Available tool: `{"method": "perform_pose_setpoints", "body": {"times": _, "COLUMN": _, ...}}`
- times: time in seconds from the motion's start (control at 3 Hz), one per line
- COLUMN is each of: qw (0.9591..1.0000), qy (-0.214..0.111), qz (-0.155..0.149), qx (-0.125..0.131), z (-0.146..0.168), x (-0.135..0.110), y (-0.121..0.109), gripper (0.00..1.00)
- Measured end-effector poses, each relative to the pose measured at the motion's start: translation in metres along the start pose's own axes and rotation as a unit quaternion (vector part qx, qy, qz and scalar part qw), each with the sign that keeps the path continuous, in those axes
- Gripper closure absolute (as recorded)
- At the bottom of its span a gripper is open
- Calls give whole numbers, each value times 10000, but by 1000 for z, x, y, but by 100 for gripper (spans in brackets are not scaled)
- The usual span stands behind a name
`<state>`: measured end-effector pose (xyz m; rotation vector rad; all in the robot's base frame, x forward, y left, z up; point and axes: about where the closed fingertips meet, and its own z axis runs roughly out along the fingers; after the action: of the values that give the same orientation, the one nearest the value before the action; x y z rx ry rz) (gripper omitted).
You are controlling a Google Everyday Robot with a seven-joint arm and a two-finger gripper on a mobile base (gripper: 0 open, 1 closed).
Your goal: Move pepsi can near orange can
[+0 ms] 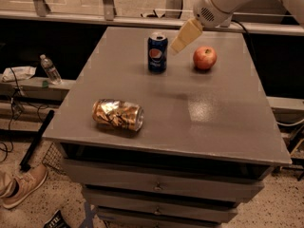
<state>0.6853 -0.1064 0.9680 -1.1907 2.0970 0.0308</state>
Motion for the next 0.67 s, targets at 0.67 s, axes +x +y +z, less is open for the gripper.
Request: {"method": "perform_pose_setpoints", "body": {"times": 0.67, "qw": 9968, "qy": -311, "qz": 299, "qx": -669, "z": 47, "x": -17, "y": 18, "gripper": 0}}
